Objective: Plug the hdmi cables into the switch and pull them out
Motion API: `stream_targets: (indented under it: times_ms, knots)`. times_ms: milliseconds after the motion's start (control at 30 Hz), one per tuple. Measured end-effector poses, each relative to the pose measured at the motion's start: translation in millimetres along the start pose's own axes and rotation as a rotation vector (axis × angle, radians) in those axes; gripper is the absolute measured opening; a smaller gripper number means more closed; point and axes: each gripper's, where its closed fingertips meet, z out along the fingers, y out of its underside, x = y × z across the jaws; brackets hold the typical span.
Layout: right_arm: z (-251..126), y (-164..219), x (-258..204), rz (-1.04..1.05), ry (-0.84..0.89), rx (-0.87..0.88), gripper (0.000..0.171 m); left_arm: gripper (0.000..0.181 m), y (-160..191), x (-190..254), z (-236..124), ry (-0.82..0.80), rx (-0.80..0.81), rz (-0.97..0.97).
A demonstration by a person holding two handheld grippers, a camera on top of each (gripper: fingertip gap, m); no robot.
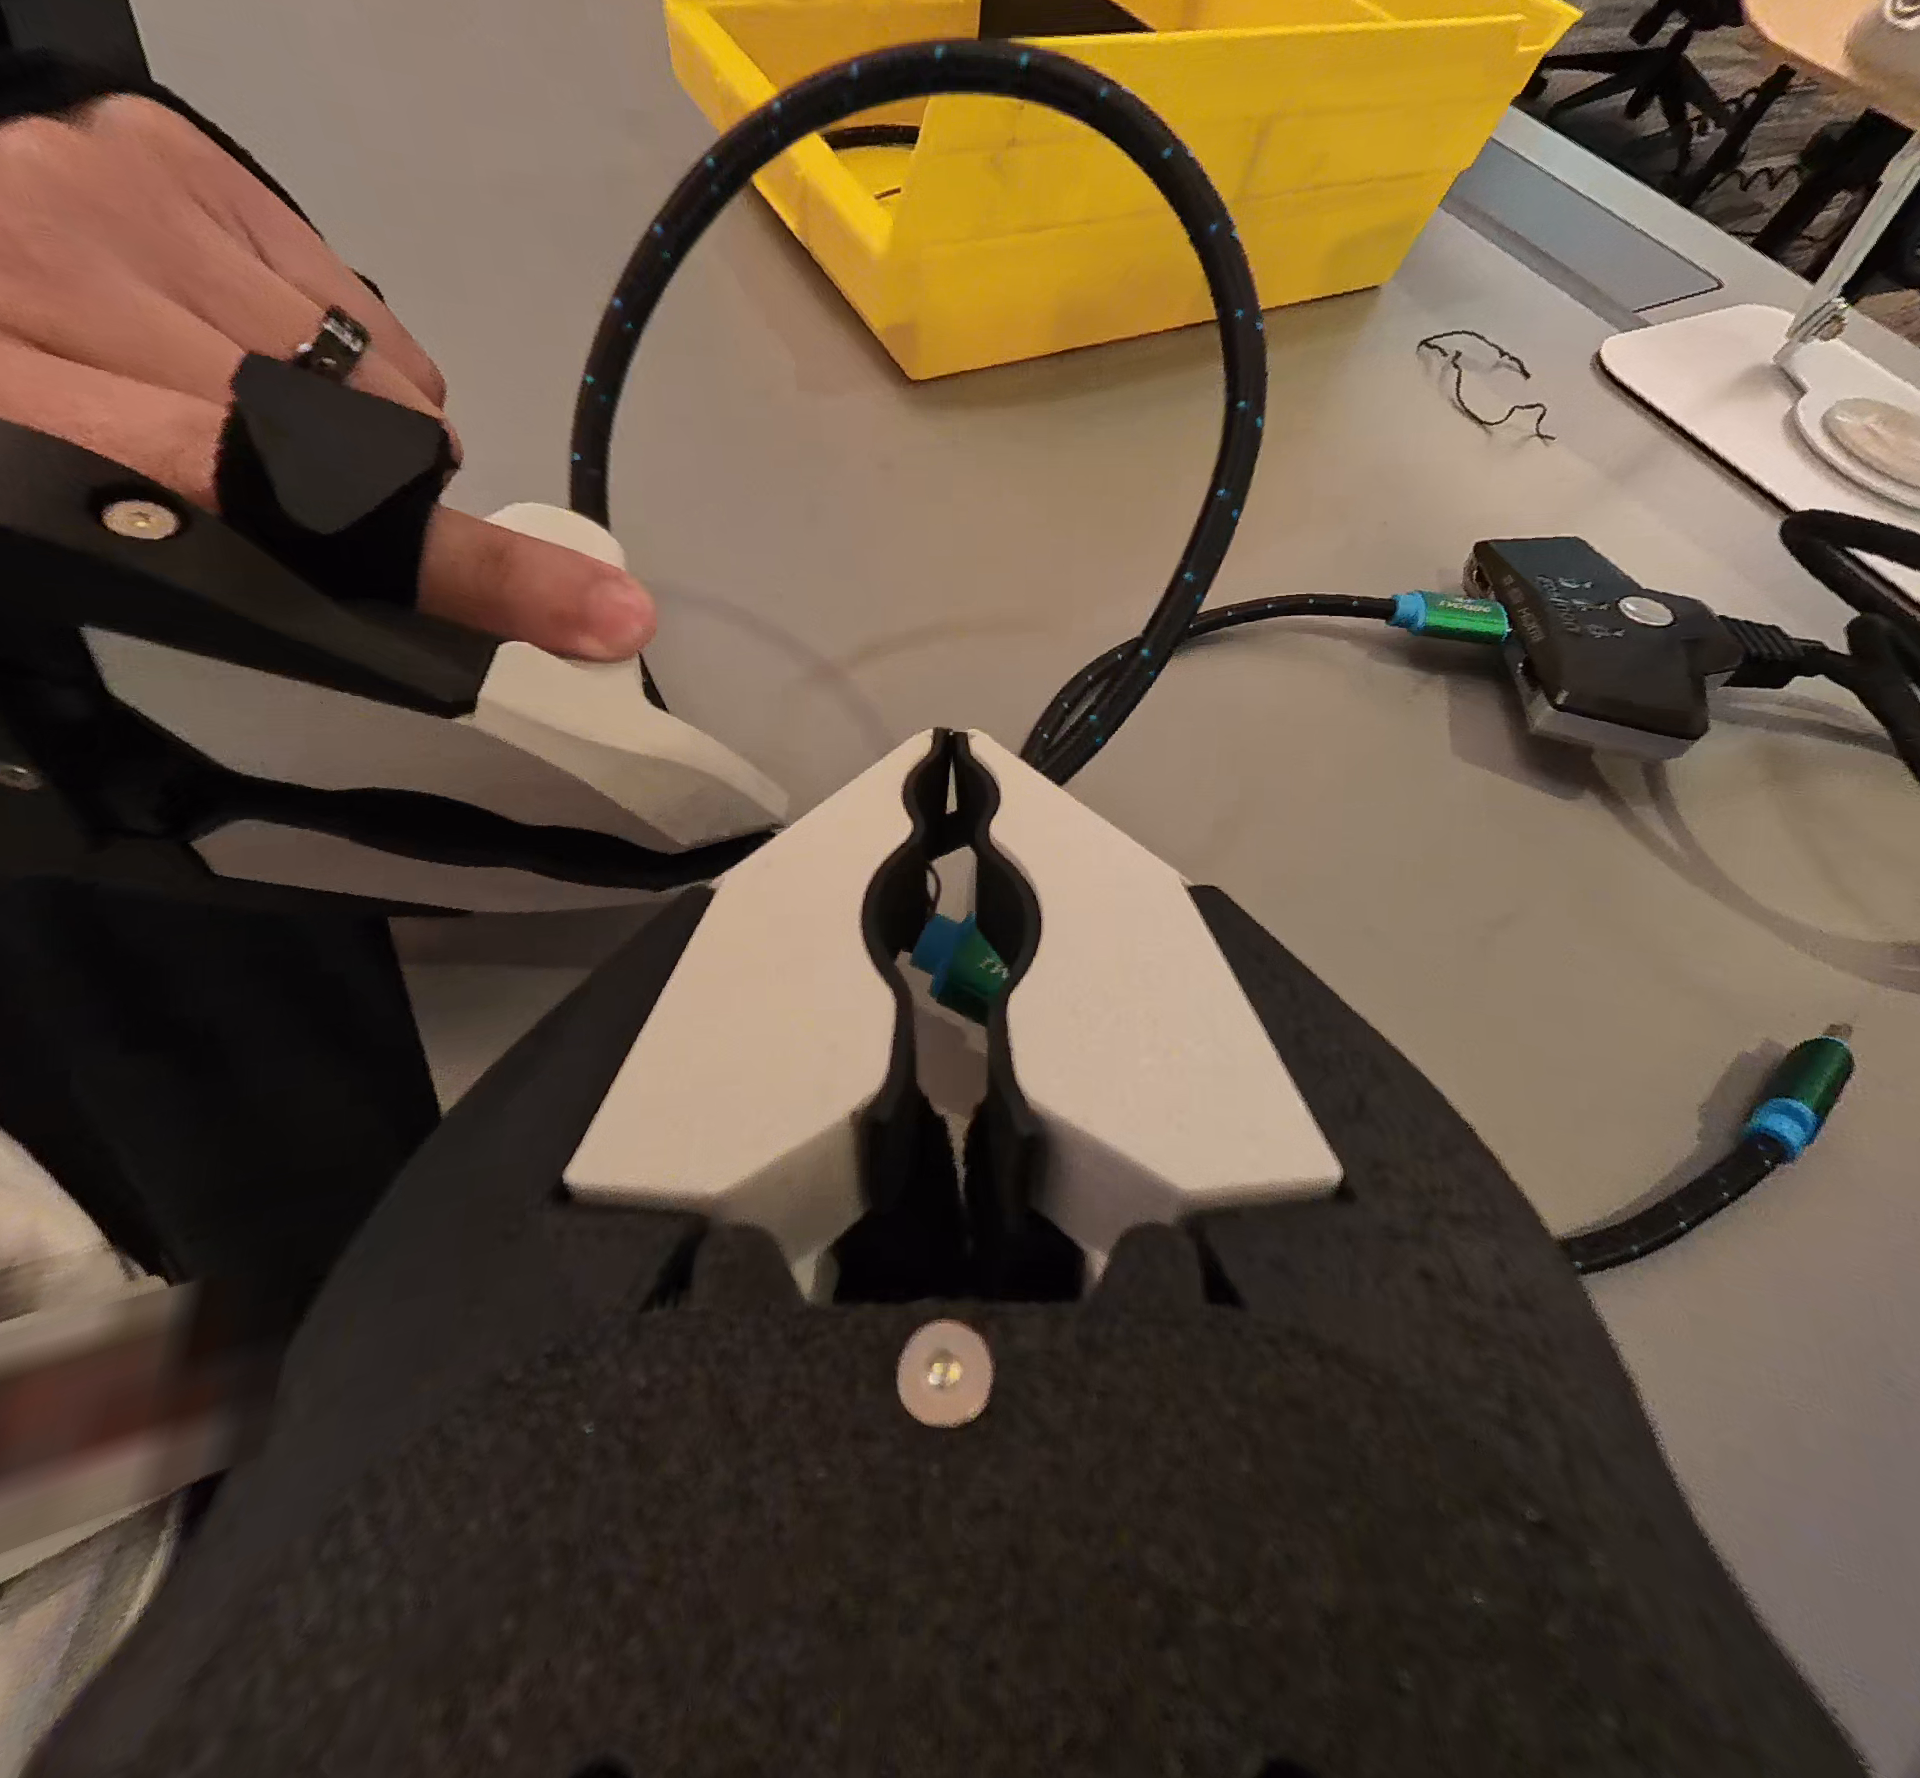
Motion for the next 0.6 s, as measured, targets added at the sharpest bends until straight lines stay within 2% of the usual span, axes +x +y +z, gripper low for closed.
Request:
stream_targets:
  times_ms: [100, 200, 300, 433, 533, 600]
  knots:
    - [-9, -11, -1, 0.059, -0.055, 0.072, 0.000, 0.006, 7, -7, -1, -0.010, 0.000, -0.075]
    - [-33, -32, 9, 0.148, -0.112, 0.217, 0.013, 0.006, 13, -15, -5, 0.014, 0.039, -0.255]
    - [-53, -34, 33, 0.287, -0.129, 0.295, 0.020, 0.006, 15, -25, -11, 0.063, 0.124, -0.490]
    - [-53, -19, 35, 0.365, -0.205, 0.264, 0.023, 0.006, 11, -43, -22, 0.129, 0.285, -0.759]
    - [-39, -9, 4, 0.380, -0.356, 0.177, 0.029, 0.006, 3, -56, -30, 0.181, 0.406, -0.933]
    - [-37, -20, -13, 0.385, -0.422, 0.218, 0.030, 0.006, 4, -62, -30, 0.174, 0.419, -0.975]
